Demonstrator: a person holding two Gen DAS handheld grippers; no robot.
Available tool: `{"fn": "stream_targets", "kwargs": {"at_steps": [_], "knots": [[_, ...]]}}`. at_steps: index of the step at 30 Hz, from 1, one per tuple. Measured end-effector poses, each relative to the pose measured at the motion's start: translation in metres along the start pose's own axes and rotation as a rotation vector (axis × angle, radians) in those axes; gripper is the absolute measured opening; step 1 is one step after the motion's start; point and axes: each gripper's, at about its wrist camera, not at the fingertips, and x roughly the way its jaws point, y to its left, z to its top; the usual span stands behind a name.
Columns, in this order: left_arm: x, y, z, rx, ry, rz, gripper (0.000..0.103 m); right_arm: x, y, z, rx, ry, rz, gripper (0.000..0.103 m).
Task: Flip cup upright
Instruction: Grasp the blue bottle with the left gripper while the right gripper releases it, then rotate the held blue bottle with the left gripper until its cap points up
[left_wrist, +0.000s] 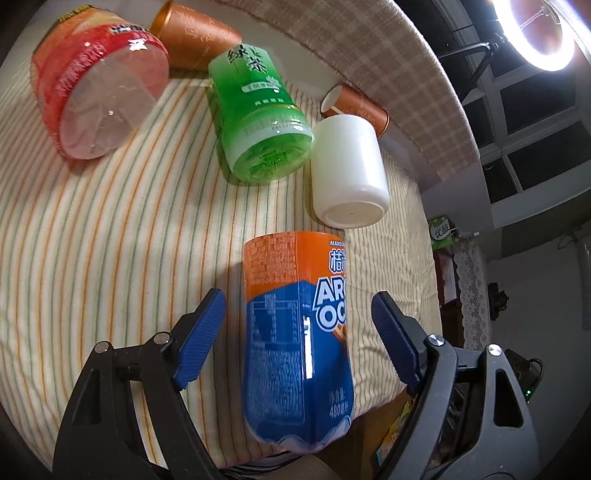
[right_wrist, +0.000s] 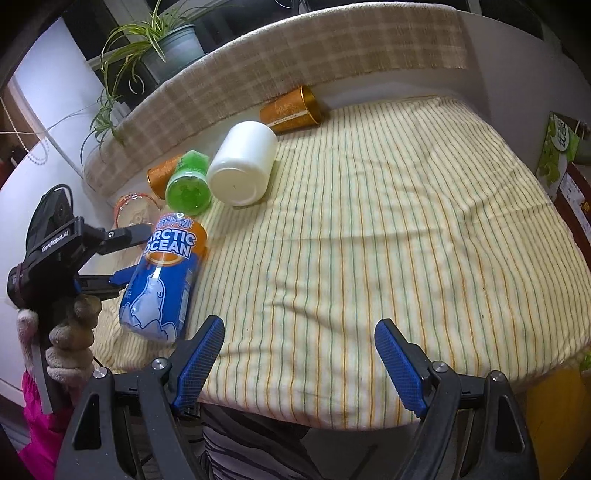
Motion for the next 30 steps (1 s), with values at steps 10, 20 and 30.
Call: {"fn": "stream_targets", "kwargs": {"at_steps": [10,20,30], "knots": [[0.02,0.006,0.003,-0.026,0.046,0.0,0.071,0.003,-0.001,-0.004,0.021,0.014,0.013,0.085],[0.003,-0.013,-0.004,0.056,-0.023,0.052,0.064,0.002,-0.002,-0.005,0.029,0.015,0.005,0.085],[-0.021,-0.043,-0.017,0.184,-0.132,0.129,0.063,0.005,0.004,-0.006,0.021,0.021,0.014,0.085]]}}
